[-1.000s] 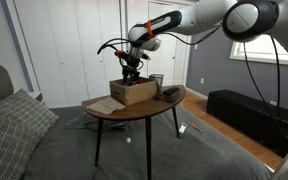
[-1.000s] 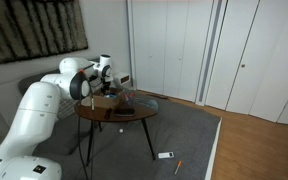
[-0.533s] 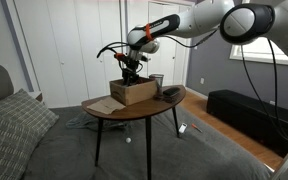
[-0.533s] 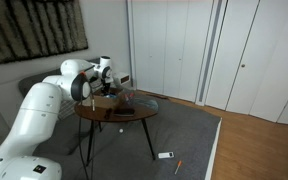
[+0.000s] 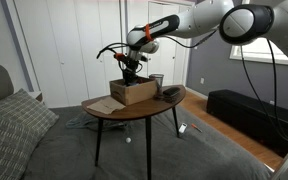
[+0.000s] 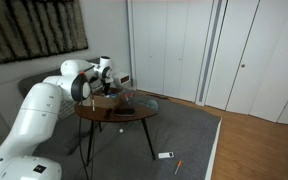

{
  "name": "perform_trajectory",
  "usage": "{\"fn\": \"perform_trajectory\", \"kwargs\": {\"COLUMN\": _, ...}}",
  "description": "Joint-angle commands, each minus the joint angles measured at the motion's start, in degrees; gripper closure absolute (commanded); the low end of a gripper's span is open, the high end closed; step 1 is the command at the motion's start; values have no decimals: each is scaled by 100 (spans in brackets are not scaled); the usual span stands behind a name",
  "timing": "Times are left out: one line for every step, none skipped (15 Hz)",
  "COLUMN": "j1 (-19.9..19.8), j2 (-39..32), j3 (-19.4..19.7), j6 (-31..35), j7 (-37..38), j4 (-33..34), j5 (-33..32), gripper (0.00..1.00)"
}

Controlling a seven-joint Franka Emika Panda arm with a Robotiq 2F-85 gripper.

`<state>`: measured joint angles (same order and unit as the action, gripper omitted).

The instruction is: Remove the blue marker from the box and put it on the basket

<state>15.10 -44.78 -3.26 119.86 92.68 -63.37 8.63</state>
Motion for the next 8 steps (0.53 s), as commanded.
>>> {"fn": "perform_trajectory", "kwargs": {"j1": 94, "j2": 136, "j3": 41, "j6": -105, "j7": 157, "j4": 90, "j5": -51, "gripper": 95}}
{"fn": "perform_trajectory", "kwargs": {"j1": 87, "j2": 236, "j3": 21, "j6": -122, "j7": 163, "j4": 33, "j5": -19, "gripper": 95}}
{"fn": "perform_trajectory", "kwargs": {"j1": 92, "j2": 346, "j3": 24, "j6": -71, "j7": 196, "j4": -78, "j5": -14, "gripper": 95}}
{"fn": "perform_trajectory", "kwargs": {"j1": 110, "j2": 470, "j3": 52, "j6": -44, "j7": 264, "j4": -196, "j5": -34, "gripper": 95}}
{"fn": "perform_trajectory", "kwargs": {"j1": 124, "j2": 592, "j3": 72, "j6": -21, "j7": 305, "j4": -300, "j5": -59, "gripper": 95}}
{"fn": "perform_trajectory", "kwargs": {"j1": 133, "j2": 703, "j3": 95, "j6": 21, "j7": 342, "j4": -409, "j5": -87, "gripper": 95}}
{"fn": "perform_trajectory", "kwargs": {"j1": 136, "j2": 822, "j3": 115, "j6": 70, "j7": 327, "j4": -526, "j5": -124, "gripper": 95}}
{"fn": "perform_trajectory", "kwargs": {"j1": 136, "j2": 933, "j3": 139, "j6": 100, "j7": 354, "j4": -635, "j5": -139, "gripper": 95}}
